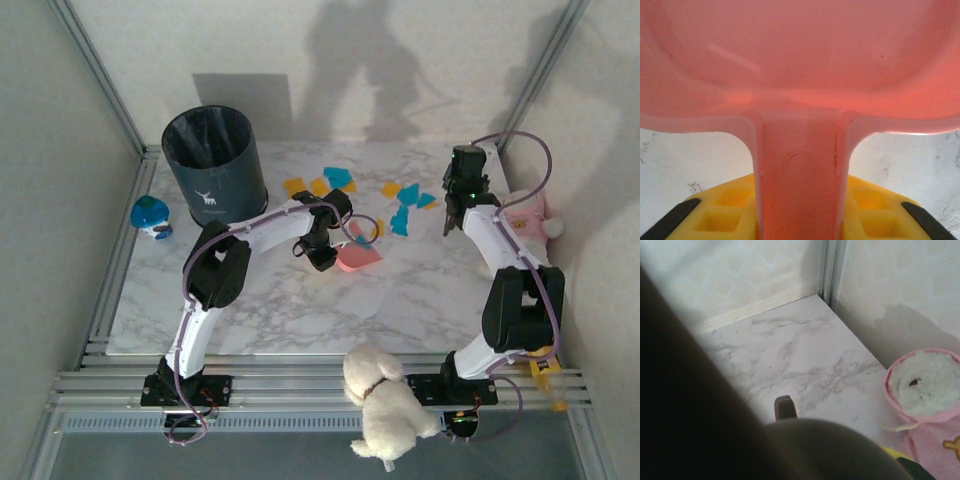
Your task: Sweep away the paper scraps from the table
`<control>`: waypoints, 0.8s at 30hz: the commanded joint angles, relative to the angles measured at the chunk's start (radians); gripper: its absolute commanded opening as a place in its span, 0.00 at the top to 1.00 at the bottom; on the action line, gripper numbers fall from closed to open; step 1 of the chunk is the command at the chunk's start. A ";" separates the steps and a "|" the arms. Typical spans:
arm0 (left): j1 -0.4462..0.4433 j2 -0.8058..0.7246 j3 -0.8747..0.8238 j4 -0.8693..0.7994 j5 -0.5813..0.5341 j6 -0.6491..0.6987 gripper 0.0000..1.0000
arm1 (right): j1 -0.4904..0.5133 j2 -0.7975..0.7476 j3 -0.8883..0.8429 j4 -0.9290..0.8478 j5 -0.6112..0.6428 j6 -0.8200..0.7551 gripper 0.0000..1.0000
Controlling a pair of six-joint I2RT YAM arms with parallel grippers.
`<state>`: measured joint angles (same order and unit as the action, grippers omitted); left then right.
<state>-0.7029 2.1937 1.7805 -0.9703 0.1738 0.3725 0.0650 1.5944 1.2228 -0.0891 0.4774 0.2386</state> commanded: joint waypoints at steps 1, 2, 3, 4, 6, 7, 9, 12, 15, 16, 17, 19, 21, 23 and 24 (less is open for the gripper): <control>0.011 0.025 0.026 -0.031 -0.018 -0.008 1.00 | -0.009 0.049 0.072 0.065 0.042 -0.031 1.00; 0.010 0.024 0.027 -0.030 -0.019 -0.006 1.00 | -0.011 0.066 0.082 0.071 0.049 -0.039 1.00; 0.010 0.027 0.029 -0.027 -0.017 -0.006 1.00 | -0.012 0.086 0.097 0.080 0.054 -0.053 1.00; 0.011 0.030 0.032 -0.028 -0.014 -0.006 1.00 | -0.013 0.106 0.115 0.081 0.062 -0.066 1.00; 0.012 0.035 0.040 -0.031 -0.013 -0.007 1.00 | -0.016 0.145 0.149 0.076 0.064 -0.087 1.00; 0.011 0.039 0.044 -0.033 -0.012 -0.009 1.00 | -0.018 0.167 0.168 0.080 0.062 -0.101 1.00; 0.011 0.043 0.048 -0.039 -0.017 -0.009 1.00 | -0.018 0.203 0.199 0.084 0.045 -0.126 1.00; 0.012 0.049 0.052 -0.044 -0.029 -0.009 1.00 | -0.017 0.257 0.252 0.068 0.013 -0.148 1.00; 0.012 0.052 0.056 -0.047 -0.028 -0.010 1.00 | -0.018 0.289 0.271 0.073 -0.044 -0.169 1.00; 0.011 0.051 0.057 -0.047 -0.027 -0.011 1.00 | -0.018 0.298 0.273 0.080 -0.062 -0.175 1.00; 0.012 0.052 0.059 -0.046 -0.027 -0.012 1.00 | -0.017 0.308 0.277 0.085 -0.088 -0.186 1.00; 0.011 0.052 0.062 -0.049 -0.030 -0.012 1.00 | -0.018 0.320 0.279 0.089 -0.142 -0.205 1.00; 0.011 0.051 0.062 -0.051 -0.033 -0.010 1.00 | -0.016 0.331 0.281 0.097 -0.205 -0.226 1.00; 0.011 0.051 0.062 -0.051 -0.035 -0.010 1.00 | -0.015 0.345 0.297 0.079 -0.263 -0.245 1.00; 0.010 0.050 0.061 -0.052 -0.037 -0.010 1.00 | -0.013 0.352 0.306 0.066 -0.285 -0.253 1.00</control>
<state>-0.7021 2.2246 1.8183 -0.9756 0.1684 0.3725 0.0536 1.9053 1.4864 -0.0204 0.3099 0.0246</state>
